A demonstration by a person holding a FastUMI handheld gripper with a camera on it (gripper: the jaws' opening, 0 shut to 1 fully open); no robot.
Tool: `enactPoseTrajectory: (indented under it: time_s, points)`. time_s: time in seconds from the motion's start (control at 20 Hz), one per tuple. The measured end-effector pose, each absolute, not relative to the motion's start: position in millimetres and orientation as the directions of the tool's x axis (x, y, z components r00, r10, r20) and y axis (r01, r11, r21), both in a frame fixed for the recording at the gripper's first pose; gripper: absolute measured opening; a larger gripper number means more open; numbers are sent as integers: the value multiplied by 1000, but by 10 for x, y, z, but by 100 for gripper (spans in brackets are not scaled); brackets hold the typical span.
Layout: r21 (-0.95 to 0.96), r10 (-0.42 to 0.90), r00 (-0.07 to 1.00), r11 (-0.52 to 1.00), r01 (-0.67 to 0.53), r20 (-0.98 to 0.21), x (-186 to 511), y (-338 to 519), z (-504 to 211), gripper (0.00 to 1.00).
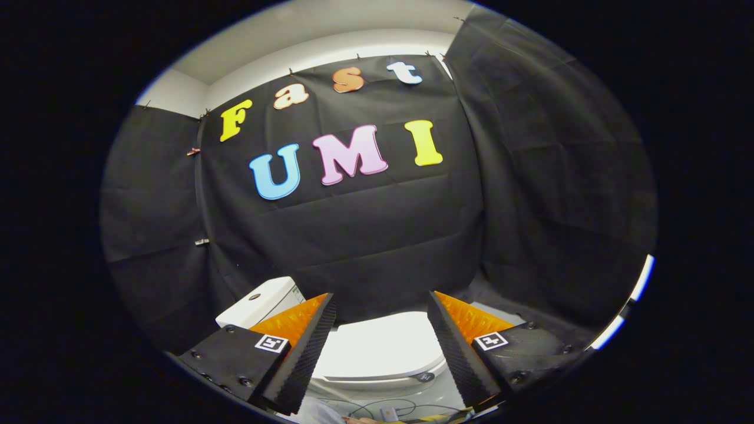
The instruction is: Open the toilet lid.
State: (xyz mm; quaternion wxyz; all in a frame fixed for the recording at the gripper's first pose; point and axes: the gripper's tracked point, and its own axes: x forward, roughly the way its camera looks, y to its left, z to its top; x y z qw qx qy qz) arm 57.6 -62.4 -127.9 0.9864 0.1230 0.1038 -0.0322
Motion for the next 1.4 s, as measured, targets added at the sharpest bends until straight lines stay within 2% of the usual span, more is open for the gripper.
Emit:
enactPoseTrajectory:
  time_s: [0.25, 0.65, 1.05, 1.15, 1.4]
  points:
    - [351, -32, 956, 926, 138, -291, 873, -934, -2020, 99]
    - [591, 12, 890, 752, 292, -455, 1139, -1354, -3515, 97]
    - [641, 82, 802, 651, 406, -591, 1128, -1332, -4736, 96]
    - [646, 100, 777, 627, 436, -621, 1100, -1313, -4967, 92]
    - [645, 131, 734, 593, 481, -667, 1000, -1205, -5384, 92]
